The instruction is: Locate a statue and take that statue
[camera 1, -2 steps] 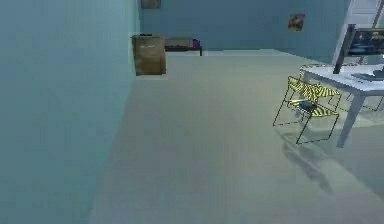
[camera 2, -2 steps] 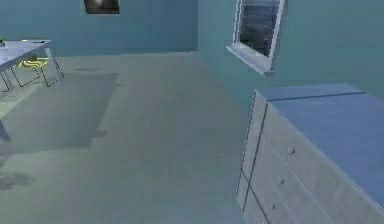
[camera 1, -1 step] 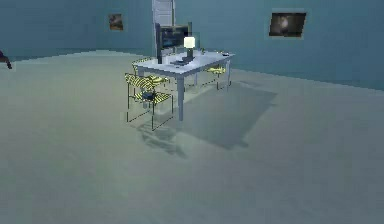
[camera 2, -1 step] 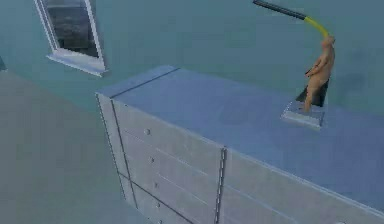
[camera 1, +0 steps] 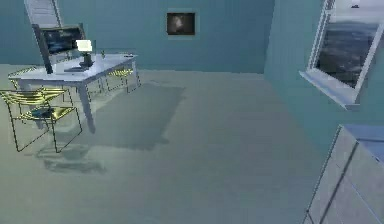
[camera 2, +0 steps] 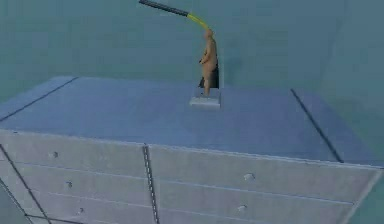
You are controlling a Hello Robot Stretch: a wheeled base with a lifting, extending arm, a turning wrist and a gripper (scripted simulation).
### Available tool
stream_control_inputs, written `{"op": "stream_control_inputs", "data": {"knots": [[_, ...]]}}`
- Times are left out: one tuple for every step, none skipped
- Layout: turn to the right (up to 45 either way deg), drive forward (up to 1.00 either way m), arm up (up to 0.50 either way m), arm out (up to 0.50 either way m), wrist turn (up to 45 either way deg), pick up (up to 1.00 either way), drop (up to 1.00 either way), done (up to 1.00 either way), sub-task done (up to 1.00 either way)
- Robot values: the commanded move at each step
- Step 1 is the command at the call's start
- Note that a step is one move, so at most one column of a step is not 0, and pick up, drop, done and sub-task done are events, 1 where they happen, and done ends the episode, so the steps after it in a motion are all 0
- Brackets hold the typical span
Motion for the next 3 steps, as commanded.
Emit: {"op": "stream_control_inputs", "data": {"knots": [[45.0, 0.0, 0.0, 0.0, 0.0, 0.0, 0.0, 0.0, 0.0], [45.0, 0.0, 0.0, 0.0, 0.0, 0.0, 0.0, 0.0, 0.0], [45.0, 0.0, 0.0, 0.0, 0.0, 0.0, 0.0, 0.0, 0.0]]}}
